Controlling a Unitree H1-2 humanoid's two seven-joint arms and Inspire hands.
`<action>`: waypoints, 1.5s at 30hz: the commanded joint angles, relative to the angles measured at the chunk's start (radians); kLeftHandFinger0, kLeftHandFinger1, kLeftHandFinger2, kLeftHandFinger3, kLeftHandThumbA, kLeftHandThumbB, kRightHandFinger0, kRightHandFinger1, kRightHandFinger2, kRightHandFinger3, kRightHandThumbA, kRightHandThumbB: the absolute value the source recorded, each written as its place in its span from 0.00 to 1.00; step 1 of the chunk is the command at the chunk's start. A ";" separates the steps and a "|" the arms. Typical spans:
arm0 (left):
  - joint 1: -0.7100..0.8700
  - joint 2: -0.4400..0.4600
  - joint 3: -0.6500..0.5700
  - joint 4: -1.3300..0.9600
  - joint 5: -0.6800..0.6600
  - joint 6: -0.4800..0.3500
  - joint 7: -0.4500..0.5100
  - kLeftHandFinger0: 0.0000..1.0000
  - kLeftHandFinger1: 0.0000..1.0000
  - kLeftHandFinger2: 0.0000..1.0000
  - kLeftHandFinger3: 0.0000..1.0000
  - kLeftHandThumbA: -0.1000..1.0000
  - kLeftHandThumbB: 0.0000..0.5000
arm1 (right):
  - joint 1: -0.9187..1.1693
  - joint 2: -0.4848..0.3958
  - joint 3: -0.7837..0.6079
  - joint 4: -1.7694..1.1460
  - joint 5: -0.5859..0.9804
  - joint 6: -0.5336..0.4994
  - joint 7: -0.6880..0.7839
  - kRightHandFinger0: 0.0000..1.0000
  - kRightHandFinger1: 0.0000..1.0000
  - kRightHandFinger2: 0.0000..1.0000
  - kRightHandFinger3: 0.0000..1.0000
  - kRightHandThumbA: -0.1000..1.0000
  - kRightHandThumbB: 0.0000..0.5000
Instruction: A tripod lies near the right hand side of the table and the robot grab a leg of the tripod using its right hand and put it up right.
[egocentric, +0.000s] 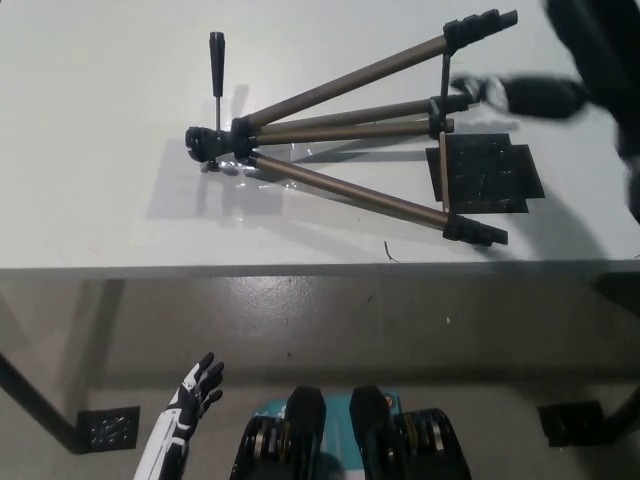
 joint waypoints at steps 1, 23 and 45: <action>0.013 0.032 -0.016 -0.033 0.024 -0.060 -0.027 1.00 1.00 1.00 1.00 1.00 1.00 | -0.337 0.009 0.131 0.272 -0.179 0.205 0.218 1.00 1.00 1.00 1.00 1.00 1.00; 0.027 0.031 -0.022 -0.032 0.008 -0.054 -0.037 1.00 1.00 1.00 1.00 1.00 1.00 | -0.631 0.291 0.333 1.208 -0.108 0.130 0.191 1.00 1.00 1.00 1.00 1.00 1.00; 0.012 0.039 -0.038 -0.065 0.017 -0.033 -0.041 1.00 1.00 1.00 1.00 1.00 1.00 | -0.549 0.265 0.639 1.503 -0.373 0.018 -0.691 0.00 0.03 0.38 0.40 0.00 0.59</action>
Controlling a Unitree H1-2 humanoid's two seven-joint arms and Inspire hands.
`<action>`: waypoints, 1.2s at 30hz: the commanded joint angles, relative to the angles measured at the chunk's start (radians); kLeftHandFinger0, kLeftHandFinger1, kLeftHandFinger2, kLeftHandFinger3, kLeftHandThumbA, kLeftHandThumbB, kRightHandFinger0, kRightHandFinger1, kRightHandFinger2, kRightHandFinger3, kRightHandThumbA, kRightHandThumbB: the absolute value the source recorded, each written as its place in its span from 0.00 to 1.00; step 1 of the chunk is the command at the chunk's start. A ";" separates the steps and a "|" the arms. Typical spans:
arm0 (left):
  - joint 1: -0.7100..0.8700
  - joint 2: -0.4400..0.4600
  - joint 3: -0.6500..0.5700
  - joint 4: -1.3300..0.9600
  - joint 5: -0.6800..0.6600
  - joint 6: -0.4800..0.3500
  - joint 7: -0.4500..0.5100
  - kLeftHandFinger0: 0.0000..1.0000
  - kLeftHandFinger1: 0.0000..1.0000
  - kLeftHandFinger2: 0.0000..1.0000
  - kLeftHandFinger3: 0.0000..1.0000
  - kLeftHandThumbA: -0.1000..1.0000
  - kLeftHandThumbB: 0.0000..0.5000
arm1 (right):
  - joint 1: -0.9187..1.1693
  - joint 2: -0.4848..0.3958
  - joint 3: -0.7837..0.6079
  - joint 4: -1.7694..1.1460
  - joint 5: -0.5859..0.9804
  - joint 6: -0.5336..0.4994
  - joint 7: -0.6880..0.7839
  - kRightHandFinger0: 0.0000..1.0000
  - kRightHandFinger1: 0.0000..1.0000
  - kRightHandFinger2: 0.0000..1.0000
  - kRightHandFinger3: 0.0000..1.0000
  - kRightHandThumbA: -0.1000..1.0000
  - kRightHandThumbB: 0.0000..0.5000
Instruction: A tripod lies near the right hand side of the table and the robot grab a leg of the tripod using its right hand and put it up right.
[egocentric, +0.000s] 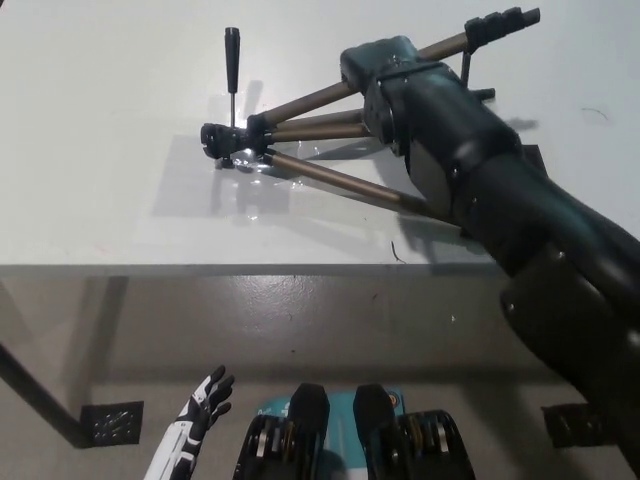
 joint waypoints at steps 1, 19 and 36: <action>-0.008 0.019 -0.010 -0.058 0.001 -0.024 -0.026 1.00 1.00 1.00 1.00 1.00 1.00 | -0.013 -0.107 0.100 0.008 -0.178 -0.080 -0.666 0.00 0.02 0.39 0.39 0.00 0.57; 0.010 0.024 -0.027 -0.032 0.015 -0.055 -0.030 1.00 1.00 1.00 1.00 1.00 1.00 | -0.040 -0.071 -0.335 -0.056 0.187 -0.298 -0.789 0.00 0.14 0.67 0.30 0.00 0.21; 0.027 0.036 -0.051 -0.041 0.052 -0.054 -0.026 1.00 1.00 1.00 1.00 1.00 1.00 | -0.144 -0.034 -0.904 -0.067 0.432 -0.352 -0.784 0.00 0.00 0.31 0.40 0.00 0.17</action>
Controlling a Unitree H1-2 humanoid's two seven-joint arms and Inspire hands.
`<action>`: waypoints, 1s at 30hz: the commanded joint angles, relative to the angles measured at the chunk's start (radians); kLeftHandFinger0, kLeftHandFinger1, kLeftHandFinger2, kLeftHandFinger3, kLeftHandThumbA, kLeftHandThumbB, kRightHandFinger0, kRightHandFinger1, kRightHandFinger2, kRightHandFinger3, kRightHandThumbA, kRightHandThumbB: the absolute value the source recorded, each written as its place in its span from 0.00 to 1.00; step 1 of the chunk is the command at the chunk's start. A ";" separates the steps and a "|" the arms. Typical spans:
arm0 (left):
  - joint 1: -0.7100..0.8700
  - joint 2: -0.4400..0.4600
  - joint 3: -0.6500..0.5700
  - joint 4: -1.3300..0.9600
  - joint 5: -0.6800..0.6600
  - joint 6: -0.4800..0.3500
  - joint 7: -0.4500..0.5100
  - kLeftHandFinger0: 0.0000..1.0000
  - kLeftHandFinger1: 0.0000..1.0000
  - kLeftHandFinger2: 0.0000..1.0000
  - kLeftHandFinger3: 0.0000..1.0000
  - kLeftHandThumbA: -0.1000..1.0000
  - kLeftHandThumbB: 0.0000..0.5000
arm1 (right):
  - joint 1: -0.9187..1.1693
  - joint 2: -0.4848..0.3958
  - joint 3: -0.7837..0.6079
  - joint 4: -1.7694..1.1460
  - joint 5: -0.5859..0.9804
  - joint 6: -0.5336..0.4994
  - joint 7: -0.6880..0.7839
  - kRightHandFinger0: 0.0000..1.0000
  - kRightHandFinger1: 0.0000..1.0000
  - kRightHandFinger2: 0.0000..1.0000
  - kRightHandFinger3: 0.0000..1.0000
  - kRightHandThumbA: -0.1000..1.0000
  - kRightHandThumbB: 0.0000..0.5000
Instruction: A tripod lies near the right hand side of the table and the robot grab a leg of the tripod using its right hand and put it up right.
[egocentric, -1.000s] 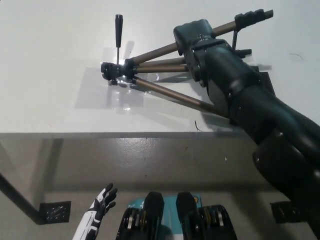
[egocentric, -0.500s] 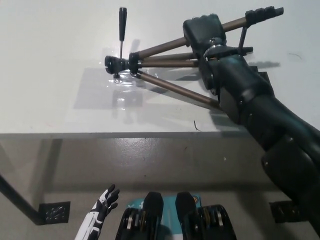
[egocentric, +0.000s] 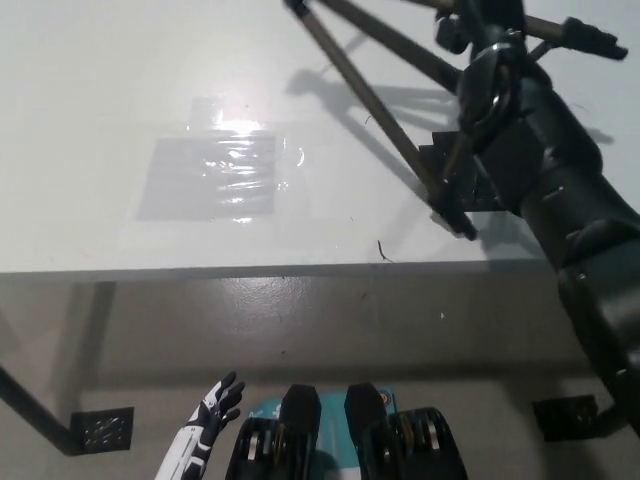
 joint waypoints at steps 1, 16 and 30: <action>0.025 0.029 -0.022 -0.049 0.044 -0.051 -0.025 1.00 1.00 1.00 1.00 1.00 1.00 | -0.211 0.054 -0.286 -0.064 0.354 -0.217 -0.239 0.00 0.00 0.35 0.42 0.00 0.17; 0.049 0.020 -0.035 -0.034 0.027 -0.081 -0.026 1.00 1.00 1.00 1.00 1.00 1.00 | -0.103 0.110 -0.460 -0.024 0.424 -0.389 -0.293 0.00 0.00 0.23 0.36 0.00 0.11; 0.052 0.014 -0.048 -0.026 0.047 -0.082 -0.013 1.00 1.00 1.00 1.00 1.00 1.00 | 0.009 0.165 -0.492 0.040 0.484 -0.440 -0.298 0.00 0.08 0.48 0.51 0.00 0.11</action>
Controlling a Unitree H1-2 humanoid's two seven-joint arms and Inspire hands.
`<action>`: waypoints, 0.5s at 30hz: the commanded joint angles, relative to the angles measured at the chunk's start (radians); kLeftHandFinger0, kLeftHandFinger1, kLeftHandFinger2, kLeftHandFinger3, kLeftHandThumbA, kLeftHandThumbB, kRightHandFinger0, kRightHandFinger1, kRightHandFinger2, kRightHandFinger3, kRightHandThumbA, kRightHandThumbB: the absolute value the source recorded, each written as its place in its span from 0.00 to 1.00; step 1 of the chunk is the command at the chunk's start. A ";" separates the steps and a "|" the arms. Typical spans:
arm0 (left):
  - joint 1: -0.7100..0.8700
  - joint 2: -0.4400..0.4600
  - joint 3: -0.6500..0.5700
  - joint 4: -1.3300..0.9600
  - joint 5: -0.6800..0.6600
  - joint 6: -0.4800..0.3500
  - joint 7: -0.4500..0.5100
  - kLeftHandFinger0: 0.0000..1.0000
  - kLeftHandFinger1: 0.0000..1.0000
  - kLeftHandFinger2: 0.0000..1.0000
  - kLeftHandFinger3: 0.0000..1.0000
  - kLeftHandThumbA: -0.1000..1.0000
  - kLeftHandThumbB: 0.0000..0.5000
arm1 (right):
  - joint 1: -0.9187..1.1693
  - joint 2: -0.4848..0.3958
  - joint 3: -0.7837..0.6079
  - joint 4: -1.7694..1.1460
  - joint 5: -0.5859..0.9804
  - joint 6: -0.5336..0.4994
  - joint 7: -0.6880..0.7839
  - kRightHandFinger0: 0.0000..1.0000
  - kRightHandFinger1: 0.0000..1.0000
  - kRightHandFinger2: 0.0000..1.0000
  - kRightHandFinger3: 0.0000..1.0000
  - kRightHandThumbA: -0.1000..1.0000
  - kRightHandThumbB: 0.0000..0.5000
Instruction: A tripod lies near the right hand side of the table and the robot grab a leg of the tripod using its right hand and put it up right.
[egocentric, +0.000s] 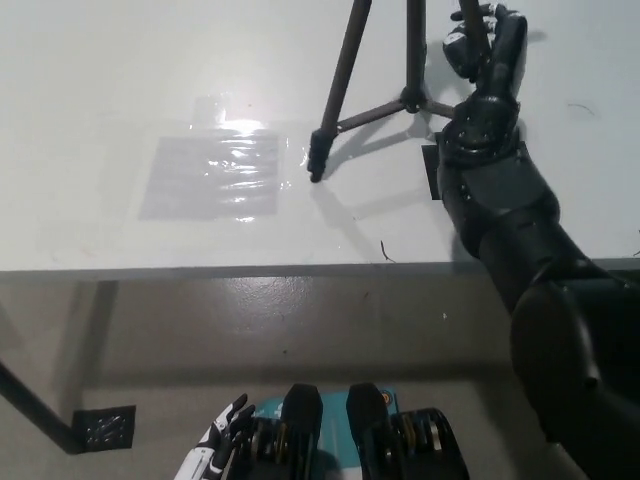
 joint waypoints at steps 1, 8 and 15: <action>0.015 0.009 -0.014 -0.030 0.030 -0.070 -0.011 1.00 1.00 1.00 1.00 1.00 1.00 | -0.034 0.049 -0.040 0.007 0.153 -0.200 -0.039 0.04 0.18 0.59 0.58 0.03 0.15; 0.024 0.014 -0.017 -0.053 0.033 -0.037 -0.014 1.00 1.00 1.00 1.00 1.00 1.00 | 0.040 0.016 0.010 0.018 0.196 -0.179 0.320 1.00 1.00 1.00 1.00 0.77 0.88; 0.021 0.016 -0.015 -0.041 0.050 -0.050 -0.007 1.00 1.00 1.00 1.00 1.00 1.00 | 0.060 -0.028 0.083 0.005 0.160 -0.148 0.440 1.00 1.00 1.00 1.00 0.85 1.00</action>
